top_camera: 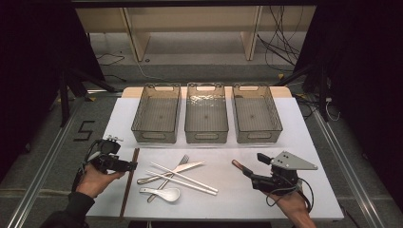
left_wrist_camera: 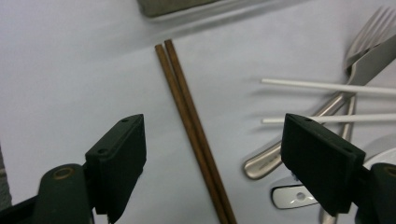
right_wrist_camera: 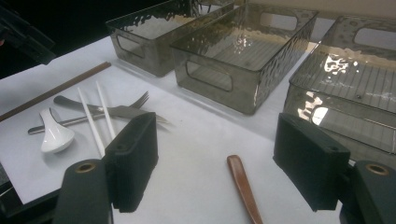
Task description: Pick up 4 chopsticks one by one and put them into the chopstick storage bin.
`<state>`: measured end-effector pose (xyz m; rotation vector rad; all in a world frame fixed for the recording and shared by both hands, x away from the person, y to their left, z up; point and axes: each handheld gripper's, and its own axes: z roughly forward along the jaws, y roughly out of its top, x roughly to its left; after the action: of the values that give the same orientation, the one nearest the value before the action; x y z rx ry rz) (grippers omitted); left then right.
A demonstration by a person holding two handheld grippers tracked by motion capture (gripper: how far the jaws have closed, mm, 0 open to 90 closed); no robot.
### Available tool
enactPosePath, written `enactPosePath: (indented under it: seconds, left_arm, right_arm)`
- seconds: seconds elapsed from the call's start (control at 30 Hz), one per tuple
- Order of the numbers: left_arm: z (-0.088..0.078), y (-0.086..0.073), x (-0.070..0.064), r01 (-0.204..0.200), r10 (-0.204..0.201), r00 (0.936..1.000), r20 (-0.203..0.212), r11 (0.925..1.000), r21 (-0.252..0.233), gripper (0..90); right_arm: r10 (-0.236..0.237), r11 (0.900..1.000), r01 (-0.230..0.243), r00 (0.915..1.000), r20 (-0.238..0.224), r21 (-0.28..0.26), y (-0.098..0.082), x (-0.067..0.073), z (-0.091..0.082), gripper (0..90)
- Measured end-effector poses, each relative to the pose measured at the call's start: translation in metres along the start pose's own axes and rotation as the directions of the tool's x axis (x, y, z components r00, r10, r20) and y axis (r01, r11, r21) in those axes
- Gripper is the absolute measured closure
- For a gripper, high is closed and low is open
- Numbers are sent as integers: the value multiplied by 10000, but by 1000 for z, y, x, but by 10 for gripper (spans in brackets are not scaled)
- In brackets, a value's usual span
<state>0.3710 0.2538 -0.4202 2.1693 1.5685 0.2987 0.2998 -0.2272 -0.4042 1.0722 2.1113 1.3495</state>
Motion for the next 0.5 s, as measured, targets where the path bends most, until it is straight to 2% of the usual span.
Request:
enactPosePath:
  seconds: [0.1,0.13,0.2,0.27,0.4,0.5]
  left_arm:
    - [3,0,4,116,-116,9999,-5,9997,227,251]
    - [6,-1,4,39,-37,10000,-30,9988,495,266]
    - [8,-2,4,18,-16,10000,-27,9981,609,285]
    - [11,-3,4,-78,83,10000,-53,9963,853,291]
    - [18,-5,5,-93,113,9998,-156,9919,1266,371]
    - [22,-6,6,-127,130,9999,-5,9882,1526,407]
  right_arm:
    - [-31,10000,32,10000,-38,45,0,1,1,313]
    - [-52,10000,53,10000,-83,65,0,1,1,313]
    - [-87,9999,88,9999,-107,100,0,1,2,313]
    - [-90,9999,91,9999,-107,93,0,2,2,313]
    - [-101,9999,102,9998,-154,102,0,2,2,314]
    - [-123,9999,125,9998,-169,111,0,2,2,315]
